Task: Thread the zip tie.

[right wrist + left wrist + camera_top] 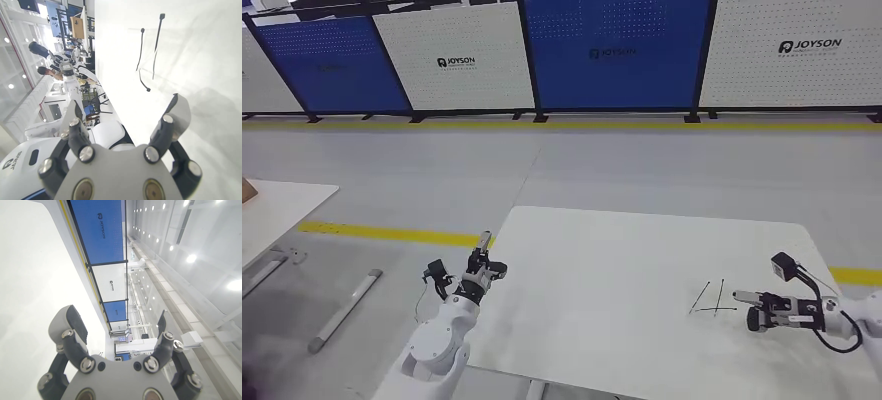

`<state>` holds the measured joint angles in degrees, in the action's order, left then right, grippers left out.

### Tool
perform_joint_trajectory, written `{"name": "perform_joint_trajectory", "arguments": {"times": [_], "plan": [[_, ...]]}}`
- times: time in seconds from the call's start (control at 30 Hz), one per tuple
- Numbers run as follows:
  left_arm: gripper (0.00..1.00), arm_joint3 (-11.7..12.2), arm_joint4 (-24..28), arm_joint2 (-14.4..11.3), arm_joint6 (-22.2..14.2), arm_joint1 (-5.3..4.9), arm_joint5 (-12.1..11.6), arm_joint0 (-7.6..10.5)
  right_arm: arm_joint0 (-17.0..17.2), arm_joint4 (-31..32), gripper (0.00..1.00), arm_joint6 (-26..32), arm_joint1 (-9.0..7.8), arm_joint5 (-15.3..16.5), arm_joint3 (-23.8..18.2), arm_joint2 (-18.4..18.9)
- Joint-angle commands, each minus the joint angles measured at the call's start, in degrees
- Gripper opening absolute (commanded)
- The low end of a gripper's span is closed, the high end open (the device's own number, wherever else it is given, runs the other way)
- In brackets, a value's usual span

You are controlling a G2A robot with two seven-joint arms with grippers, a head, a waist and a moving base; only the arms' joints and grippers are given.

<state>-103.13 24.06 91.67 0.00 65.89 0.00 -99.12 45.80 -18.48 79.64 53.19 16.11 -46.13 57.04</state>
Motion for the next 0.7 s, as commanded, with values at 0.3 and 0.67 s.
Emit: {"name": "perform_joint_trajectory", "arguments": {"times": [0.3,0.67], "plan": [[1.00,0.0,0.0,0.0,0.0,0.00,0.0,0.00,0.7,-0.9,1.00,-1.3,0.70,-0.1,-0.6,-1.0],[1.00,0.0,0.0,0.0,0.0,0.00,0.0,0.00,-0.5,-1.8,1.00,-1.7,1.44,-0.1,1.9,-1.7]]}}
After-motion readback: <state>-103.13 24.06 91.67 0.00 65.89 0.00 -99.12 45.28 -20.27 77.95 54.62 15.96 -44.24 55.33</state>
